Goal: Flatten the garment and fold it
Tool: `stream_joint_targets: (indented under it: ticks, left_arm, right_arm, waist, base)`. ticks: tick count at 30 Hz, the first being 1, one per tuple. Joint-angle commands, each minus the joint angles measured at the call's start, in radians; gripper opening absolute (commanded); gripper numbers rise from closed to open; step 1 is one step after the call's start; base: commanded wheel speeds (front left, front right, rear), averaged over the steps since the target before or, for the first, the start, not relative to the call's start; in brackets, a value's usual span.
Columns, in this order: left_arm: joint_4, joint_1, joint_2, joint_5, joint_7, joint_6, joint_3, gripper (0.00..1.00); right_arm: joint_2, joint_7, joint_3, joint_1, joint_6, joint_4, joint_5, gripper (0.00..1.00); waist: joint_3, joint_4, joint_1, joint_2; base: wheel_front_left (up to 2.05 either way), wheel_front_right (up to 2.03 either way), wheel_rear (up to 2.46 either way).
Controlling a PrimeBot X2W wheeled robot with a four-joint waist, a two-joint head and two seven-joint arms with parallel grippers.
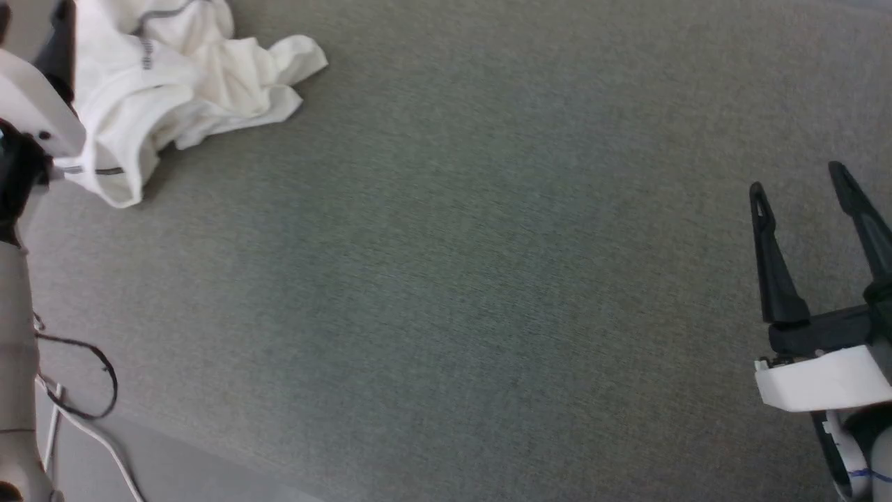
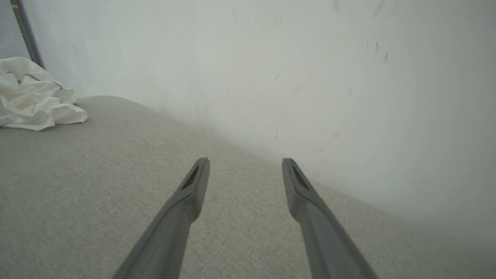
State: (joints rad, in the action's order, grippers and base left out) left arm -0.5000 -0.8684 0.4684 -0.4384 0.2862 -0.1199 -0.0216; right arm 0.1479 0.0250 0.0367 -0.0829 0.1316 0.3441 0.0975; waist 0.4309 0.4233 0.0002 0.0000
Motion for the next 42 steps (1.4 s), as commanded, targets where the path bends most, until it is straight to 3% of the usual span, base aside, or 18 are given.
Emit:
stream_joint_targets:
  ticks: [1, 10, 18, 19, 20, 29, 42]
  left_arm:
    - [-0.024, -0.012, 0.002, -0.01, 0.008, -0.006, 0.01, 1.0]
    - [-0.203, -0.011, 0.003, -0.066, 0.038, -0.002, -0.001, 1.0]
    - [-0.31, -0.019, -0.011, -0.073, -0.015, 0.017, -0.006, 1.0]
    - [-0.324, -0.021, -0.013, -0.075, -0.02, 0.015, -0.004, 0.62]
    - [-0.335, -0.024, -0.013, -0.074, -0.03, 0.013, -0.001, 0.0]
    - [-0.395, -0.067, 0.01, -0.085, -0.103, -0.005, 0.029, 0.0]
    - [-0.273, -0.158, 0.148, -0.035, -0.08, -0.008, 0.086, 0.0]
  right_arm:
    - [0.01, -0.009, 0.002, -0.006, -0.001, 0.018, 0.006, 1.0]
    - [0.075, -0.085, -0.008, -0.02, -0.001, 0.115, 0.002, 1.0]
    - [0.122, -0.149, 0.006, 0.002, -0.001, 0.193, -0.007, 1.0]
    - [0.125, -0.154, 0.007, 0.003, -0.001, 0.2, -0.009, 1.0]
    - [0.127, -0.158, 0.008, 0.004, -0.001, 0.206, -0.01, 1.0]
    - [0.114, -0.144, -0.009, -0.012, -0.001, 0.187, -0.021, 1.0]
    - [-0.011, 0.016, -0.042, -0.026, -0.001, -0.007, -0.05, 1.0]
  waist:
    - [0.078, -0.065, -0.0002, 0.0]
    - [0.141, -0.127, -0.0002, 0.0]
    - [0.188, -0.148, -0.0002, 0.0]
    - [0.191, -0.149, -0.0002, 0.0]
    - [0.194, -0.149, -0.0002, 0.0]
    - [0.165, -0.148, -0.0002, 0.0]
    - [-0.034, -0.162, -0.0002, 0.0]
  base:
    - [0.0, 0.0, 0.0]
    - [0.0, 0.0, 0.0]
    - [0.0, 0.0, 0.0]
    - [0.0, 0.0, 0.0]
    - [0.0, 0.0, 0.0]
    - [0.0, 0.0, 0.0]
    - [0.0, 0.0, 0.0]
